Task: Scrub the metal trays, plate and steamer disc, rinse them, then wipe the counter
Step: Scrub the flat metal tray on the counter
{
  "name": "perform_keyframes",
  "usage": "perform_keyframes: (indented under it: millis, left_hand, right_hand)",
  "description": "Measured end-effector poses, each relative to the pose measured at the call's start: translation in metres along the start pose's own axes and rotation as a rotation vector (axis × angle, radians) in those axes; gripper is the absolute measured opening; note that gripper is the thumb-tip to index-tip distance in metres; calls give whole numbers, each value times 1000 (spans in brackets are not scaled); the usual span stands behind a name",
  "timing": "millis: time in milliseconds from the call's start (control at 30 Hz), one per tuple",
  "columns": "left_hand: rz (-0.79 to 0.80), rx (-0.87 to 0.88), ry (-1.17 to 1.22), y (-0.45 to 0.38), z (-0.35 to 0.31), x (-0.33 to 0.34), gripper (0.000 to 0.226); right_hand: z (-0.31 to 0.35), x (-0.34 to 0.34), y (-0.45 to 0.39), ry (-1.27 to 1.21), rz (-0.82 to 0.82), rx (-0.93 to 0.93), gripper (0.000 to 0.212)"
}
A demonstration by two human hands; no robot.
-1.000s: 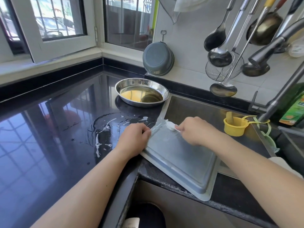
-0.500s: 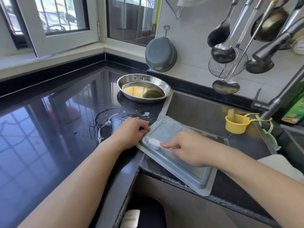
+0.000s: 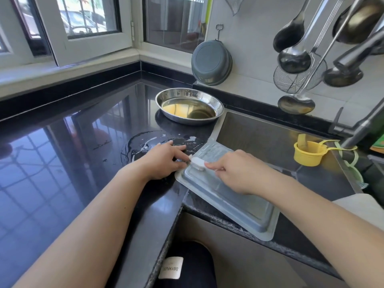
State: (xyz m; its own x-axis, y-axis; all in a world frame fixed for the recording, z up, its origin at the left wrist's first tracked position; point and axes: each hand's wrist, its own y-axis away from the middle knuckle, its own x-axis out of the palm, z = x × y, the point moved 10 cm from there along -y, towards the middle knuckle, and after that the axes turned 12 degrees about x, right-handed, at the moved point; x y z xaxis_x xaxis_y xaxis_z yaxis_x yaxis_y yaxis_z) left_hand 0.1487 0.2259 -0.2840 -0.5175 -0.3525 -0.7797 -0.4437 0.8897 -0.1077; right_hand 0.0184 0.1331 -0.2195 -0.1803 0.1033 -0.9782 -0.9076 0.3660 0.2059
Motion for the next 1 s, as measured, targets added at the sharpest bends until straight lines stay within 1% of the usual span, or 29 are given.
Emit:
perform_keyframes:
  millis: [100,267,400,533,667,700,833,933,1000]
  left_hand:
    - [-16,-5,-11,1,1,-2,40]
    - [-13,-10,-23,3,-5,-5,31]
    - [-12,-18,-28,4,-6,-5,30]
    - [-15,-29,-26,3,-4,-5,32]
    - [-20,-44,-16,2,-6,-5,52]
    - [-25,-48,-14,3,-6,-5,51]
    - [-27,-39,0,4,-6,-6,32]
    - [-36,-46,7,5,-8,-6,31]
    - [-38,-57,12,5,-8,-5,33]
  right_hand:
    - [14,10,15,-28,24,-71,45]
    - [-5,7,26,18,9,-44,46]
    - [-21,12,52,64,75,-9,42]
    - [2,8,38,117,34,-49,46]
    - [26,3,2,99,-32,-63,48]
    - [25,2,2,108,-42,-65,48]
    - [-4,13,41,96,-43,-76,44]
    - [-37,20,72,78,2,-44,43]
    - [-45,21,75,58,30,-15,42]
